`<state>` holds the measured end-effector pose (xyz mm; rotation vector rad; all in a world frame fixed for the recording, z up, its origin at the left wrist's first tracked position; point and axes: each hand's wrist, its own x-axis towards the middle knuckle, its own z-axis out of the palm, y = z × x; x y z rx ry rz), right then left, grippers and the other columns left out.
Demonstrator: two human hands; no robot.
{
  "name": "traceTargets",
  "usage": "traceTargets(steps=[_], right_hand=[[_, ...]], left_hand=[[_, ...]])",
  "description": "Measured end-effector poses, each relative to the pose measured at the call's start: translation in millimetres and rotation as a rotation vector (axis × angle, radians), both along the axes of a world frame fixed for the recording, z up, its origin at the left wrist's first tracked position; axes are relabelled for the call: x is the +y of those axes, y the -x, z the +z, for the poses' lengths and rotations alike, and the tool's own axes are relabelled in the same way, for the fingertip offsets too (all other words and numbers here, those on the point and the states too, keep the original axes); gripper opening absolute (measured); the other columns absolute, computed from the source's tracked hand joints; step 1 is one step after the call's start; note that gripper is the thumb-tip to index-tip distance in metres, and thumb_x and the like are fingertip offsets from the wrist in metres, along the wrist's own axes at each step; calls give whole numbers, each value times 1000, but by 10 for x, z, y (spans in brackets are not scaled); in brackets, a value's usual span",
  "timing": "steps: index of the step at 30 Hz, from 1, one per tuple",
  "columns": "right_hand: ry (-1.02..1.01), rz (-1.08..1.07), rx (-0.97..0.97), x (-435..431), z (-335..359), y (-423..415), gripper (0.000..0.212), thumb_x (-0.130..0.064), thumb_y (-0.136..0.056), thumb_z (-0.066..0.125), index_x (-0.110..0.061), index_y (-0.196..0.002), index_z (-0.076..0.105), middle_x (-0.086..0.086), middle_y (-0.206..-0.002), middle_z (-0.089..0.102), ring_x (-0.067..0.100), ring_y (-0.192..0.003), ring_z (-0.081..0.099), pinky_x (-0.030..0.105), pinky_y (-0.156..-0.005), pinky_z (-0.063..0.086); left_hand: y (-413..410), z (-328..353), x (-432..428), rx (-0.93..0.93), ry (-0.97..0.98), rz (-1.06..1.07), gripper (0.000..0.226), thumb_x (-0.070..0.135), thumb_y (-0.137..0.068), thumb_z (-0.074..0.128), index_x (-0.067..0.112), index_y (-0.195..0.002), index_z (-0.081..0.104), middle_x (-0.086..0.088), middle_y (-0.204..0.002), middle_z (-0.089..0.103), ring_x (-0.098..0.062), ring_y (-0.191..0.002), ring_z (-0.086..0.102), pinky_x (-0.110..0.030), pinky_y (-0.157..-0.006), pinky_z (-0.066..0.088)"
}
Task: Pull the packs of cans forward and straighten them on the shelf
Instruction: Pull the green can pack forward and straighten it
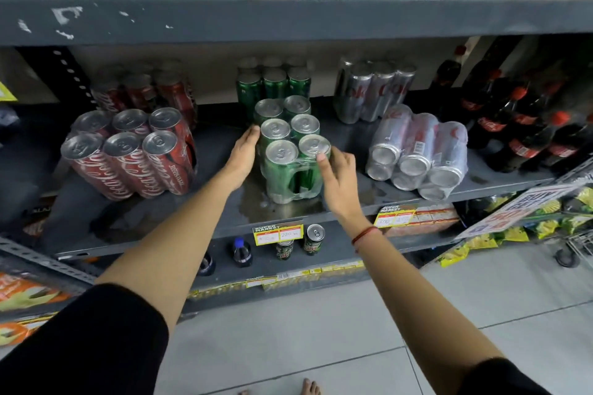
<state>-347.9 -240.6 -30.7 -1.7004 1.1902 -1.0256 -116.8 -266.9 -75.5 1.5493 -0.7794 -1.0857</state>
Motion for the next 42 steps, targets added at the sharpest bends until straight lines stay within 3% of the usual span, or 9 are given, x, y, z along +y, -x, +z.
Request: traceTargets(steps=[3, 6, 13, 19, 22, 24, 28, 34, 42], right_hand=[[11, -21, 12, 170, -36, -103, 41, -28, -97, 50, 0, -127, 49, 10, -111, 42, -16, -89, 46, -5, -78, 29], [-35, 1, -45, 188, 4, -101, 43, -30, -94, 56, -5, -129, 49, 5, -113, 44, 3, -90, 52, 0, -79, 38], [-261, -70, -308, -407, 130, 44, 22, -32, -96, 51, -14, -99, 62, -5, -87, 60, 8, -83, 55, 27, -77, 47], [-512, 41, -265, -875, 281, -142, 54, -47, -96, 43, -15, -139, 46, 2, -148, 44, 19, -136, 38, 39, -118, 25], [-598, 104, -211, -1216, -41, -256, 95, -78, -66, 57, -24, -142, 43, 0, -152, 41, 20, -139, 38, 42, -119, 26], [-651, 143, -219, -1405, -284, -316, 118, -87, -44, 63, -25, -142, 43, 1, -149, 45, 21, -136, 43, 43, -117, 29], [-678, 125, -238, -1208, -56, -370, 95, -78, -64, 54, -21, -140, 45, 5, -147, 47, 22, -137, 42, 42, -118, 28], [-691, 180, -280, -1009, 236, -498, 60, -62, -90, 40, -14, -118, 63, 10, -106, 73, 21, -94, 71, 33, -88, 55], [-498, 97, -270, -869, 137, -321, 83, -74, -77, 46, -19, -140, 45, 3, -148, 44, 16, -136, 39, 38, -117, 26]], left_hand=[[-11, 160, -62, 104, -56, -7, 101, 84, -55, 57, 23, -135, 49, -1, -142, 51, -18, -129, 46, -43, -115, 29], [124, 438, 148, 135, -10, 47, 59, 54, -91, 42, 14, -133, 50, -8, -139, 53, -21, -127, 49, -42, -115, 30], [599, 274, 840, 80, 141, 423, 31, 25, -98, 39, 8, -114, 61, -13, -120, 63, -25, -115, 58, -39, -96, 47], [1372, 156, 1268, -315, 290, 504, 26, 5, -95, 45, 4, -118, 56, -11, -113, 47, 7, -90, 55, -6, -81, 42], [1601, 119, 1224, -340, 291, 368, 42, 16, -94, 47, 9, -135, 42, -13, -136, 31, -19, -119, 49, -30, -101, 44], [1641, 98, 1208, -386, 273, 334, 51, 22, -94, 43, 11, -143, 31, -12, -146, 21, -14, -131, 35, -23, -111, 32], [1652, 81, 1226, -471, 278, 294, 54, 19, -98, 41, 16, -148, 20, -10, -154, 10, 7, -131, 17, 1, -103, 17], [1600, 93, 1244, -493, 232, 275, 55, 24, -98, 40, 22, -148, 17, -5, -155, 9, -7, -135, 27, -36, -108, 38], [1343, 338, 1091, -312, 104, 204, 69, 43, -97, 34, 21, -149, -5, 5, -159, -14, 1, -139, -2, -24, -109, 6]])
